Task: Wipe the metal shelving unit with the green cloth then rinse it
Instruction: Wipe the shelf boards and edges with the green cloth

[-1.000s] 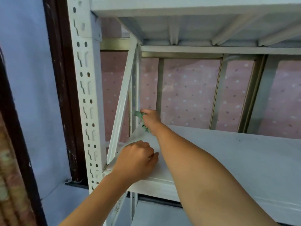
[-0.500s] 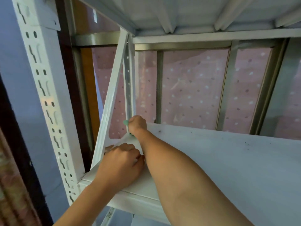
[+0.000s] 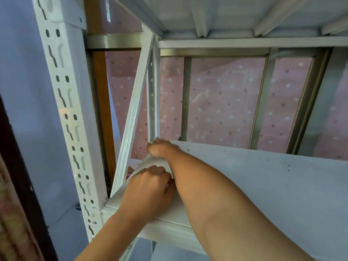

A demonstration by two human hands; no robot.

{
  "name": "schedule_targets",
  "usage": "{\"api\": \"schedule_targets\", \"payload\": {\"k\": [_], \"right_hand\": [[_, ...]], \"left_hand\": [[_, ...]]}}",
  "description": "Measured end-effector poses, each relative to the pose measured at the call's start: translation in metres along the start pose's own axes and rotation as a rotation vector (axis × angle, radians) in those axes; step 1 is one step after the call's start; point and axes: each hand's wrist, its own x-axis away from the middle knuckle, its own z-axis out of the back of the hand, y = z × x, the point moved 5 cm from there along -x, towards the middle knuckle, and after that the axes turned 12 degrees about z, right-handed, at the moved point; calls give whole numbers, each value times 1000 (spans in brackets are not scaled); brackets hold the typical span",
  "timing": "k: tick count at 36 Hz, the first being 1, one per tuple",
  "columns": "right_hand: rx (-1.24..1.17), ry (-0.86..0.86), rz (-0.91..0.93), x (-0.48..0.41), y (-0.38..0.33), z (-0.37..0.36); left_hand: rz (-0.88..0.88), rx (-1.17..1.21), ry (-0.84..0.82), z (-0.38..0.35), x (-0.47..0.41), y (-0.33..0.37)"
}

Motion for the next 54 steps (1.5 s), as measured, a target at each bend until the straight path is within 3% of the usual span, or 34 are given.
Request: {"api": "schedule_targets", "payload": {"k": [12, 32, 40, 50, 54], "right_hand": [[135, 1, -95, 7, 9, -3], [182, 35, -206, 62, 86, 30], [161, 54, -269, 101, 130, 51], [180, 49, -288, 150, 194, 76], [180, 37, -289, 172, 220, 88]], "left_hand": [[-35, -13, -55, -9, 3, -1], [16, -52, -152, -16, 2, 8], [-8, -22, -147, -19, 1, 62], [-41, -29, -313, -57, 4, 145], [36, -59, -330, -66, 4, 169]]}}
